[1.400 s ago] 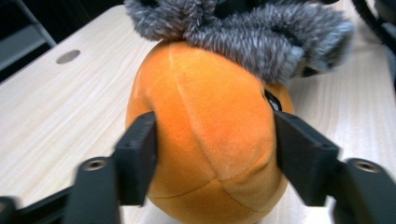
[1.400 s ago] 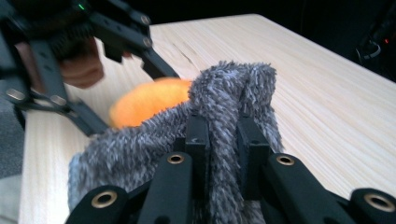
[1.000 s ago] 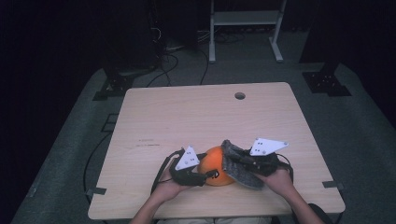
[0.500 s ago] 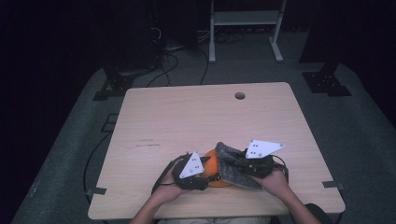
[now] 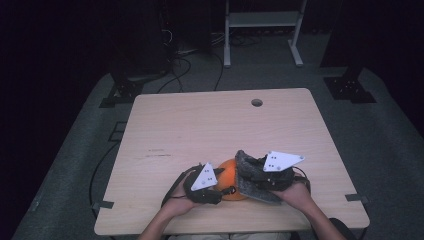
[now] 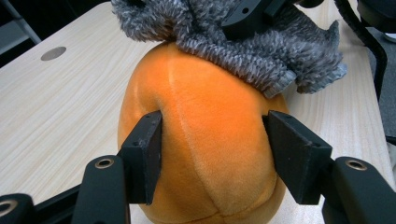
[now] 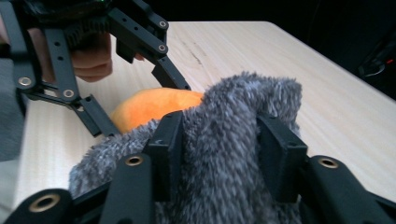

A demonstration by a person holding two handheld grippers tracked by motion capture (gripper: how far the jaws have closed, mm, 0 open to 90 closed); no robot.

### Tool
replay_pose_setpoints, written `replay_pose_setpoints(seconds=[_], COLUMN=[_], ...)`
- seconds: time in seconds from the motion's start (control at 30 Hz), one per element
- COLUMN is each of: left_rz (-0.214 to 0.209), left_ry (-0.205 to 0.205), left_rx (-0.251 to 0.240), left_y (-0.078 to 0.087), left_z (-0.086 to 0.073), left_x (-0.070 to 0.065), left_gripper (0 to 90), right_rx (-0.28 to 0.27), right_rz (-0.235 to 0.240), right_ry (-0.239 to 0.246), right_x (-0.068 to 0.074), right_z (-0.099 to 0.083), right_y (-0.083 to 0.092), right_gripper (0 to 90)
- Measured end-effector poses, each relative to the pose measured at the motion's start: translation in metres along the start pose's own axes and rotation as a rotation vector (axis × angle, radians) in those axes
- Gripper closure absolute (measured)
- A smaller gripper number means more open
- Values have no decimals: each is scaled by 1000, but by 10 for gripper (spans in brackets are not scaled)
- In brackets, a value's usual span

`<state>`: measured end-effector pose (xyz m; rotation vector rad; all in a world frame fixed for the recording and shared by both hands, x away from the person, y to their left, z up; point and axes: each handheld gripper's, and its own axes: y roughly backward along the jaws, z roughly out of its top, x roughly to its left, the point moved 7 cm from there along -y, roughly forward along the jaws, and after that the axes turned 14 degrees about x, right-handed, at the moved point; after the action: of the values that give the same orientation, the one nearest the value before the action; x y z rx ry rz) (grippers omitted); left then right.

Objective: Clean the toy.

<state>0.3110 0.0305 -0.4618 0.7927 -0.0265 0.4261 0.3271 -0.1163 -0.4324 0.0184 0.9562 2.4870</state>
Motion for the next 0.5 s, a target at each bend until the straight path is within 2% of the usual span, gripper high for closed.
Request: replay_pose_setpoints(seconds=[0.07, 0.17, 0.23, 0.27, 0.33, 0.37, 0.43, 0.5], left_rz=[1, 5, 3, 1, -8, -11, -19, -22], left_ry=[-13, -54, -61, -61, -39, -29, -10, -7], left_rx=[1, 20, 27, 31, 20, 18, 12, 14], left_y=[0, 0, -1, -1, -2, -2, -2, -1], left_z=[0, 0, -1, -2, -3, -3, -4, -6], left_x=[-2, -5, -5, -4, -3, -2, 0, 1], left_gripper=[392, 391, 389, 387, 386, 386, 386, 387], right_rx=[-1, -4, -1, 8, 26, 31, 43, 42], right_rz=[-21, -8, 8, 6, -24, -42, -47, -44], right_ry=[21, 34, 29, 30, 39, 43, 36, 6], right_x=[0, 2, 3, 4, 3, 2, 0, -4], right_z=[1, 2, 2, 1, 0, 0, -2, -5], right_y=[0, -5, -9, -11, -13, -13, -12, -8], right_gripper=[488, 469, 488, 535, 700, 731, 765, 772])
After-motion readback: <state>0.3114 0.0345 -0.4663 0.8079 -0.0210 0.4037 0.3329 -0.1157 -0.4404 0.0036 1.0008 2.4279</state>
